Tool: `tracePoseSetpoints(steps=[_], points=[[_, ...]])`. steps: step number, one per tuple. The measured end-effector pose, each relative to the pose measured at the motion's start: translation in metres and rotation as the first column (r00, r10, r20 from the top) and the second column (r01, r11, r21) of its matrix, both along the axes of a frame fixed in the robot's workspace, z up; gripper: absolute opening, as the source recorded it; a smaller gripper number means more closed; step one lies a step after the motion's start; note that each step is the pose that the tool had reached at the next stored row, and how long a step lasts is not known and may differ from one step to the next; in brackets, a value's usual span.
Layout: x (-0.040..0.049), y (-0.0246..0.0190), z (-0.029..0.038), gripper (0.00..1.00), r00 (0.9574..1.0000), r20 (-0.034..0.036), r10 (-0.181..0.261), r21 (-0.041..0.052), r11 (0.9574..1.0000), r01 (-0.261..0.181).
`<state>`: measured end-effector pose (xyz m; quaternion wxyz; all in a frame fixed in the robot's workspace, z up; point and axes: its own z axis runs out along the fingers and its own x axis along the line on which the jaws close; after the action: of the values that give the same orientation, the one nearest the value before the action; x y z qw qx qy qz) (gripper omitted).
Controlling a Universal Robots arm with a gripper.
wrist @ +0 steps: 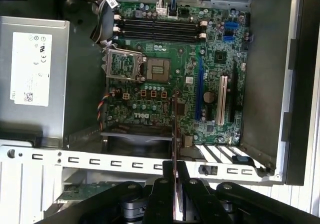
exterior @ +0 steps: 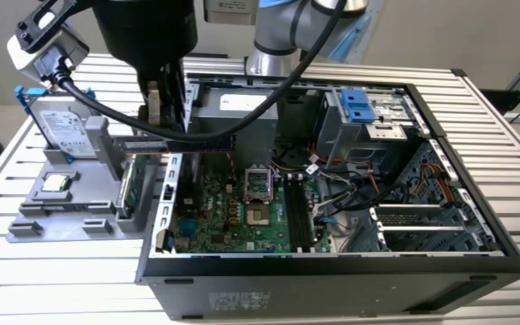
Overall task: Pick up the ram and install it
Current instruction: 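Pick up the ram and move it above insertion slot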
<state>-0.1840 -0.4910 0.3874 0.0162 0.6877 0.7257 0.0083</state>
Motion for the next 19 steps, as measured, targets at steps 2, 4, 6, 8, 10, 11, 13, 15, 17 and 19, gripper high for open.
tracePoseSetpoints(steps=[2,4,6,8,10,11,13,15,17,19], points=[[0.0015,0.0000,0.0000,0.00,1.0000,0.0000,0.000,0.0000,1.0000,0.000],[0.0030,0.0000,0.0000,0.00,1.0000,0.0000,0.000,0.0000,1.0000,0.000],[0.0047,0.0000,0.0000,0.00,1.0000,0.0000,0.000,-0.0001,1.0000,0.000],[0.0063,0.0000,0.0000,0.00,1.0000,0.0000,0.000,0.0001,1.0000,0.000],[0.0080,0.0000,0.0000,0.00,1.0000,0.0000,0.000,0.0000,1.0000,0.000],[0.0088,0.0000,-0.0001,0.00,1.0000,0.0001,0.000,0.0001,1.0000,0.000],[0.0105,0.0000,0.0000,0.00,1.0000,0.0001,0.000,0.0001,1.0000,0.000],[0.0121,0.0000,0.0000,0.00,1.0000,0.0000,0.000,0.0000,1.0000,0.000],[0.0137,0.0000,0.0000,0.00,1.0000,0.0000,0.000,0.0000,1.0000,0.000],[0.0154,0.0000,0.0000,0.00,1.0000,0.0000,0.000,0.0000,1.0000,0.000]])
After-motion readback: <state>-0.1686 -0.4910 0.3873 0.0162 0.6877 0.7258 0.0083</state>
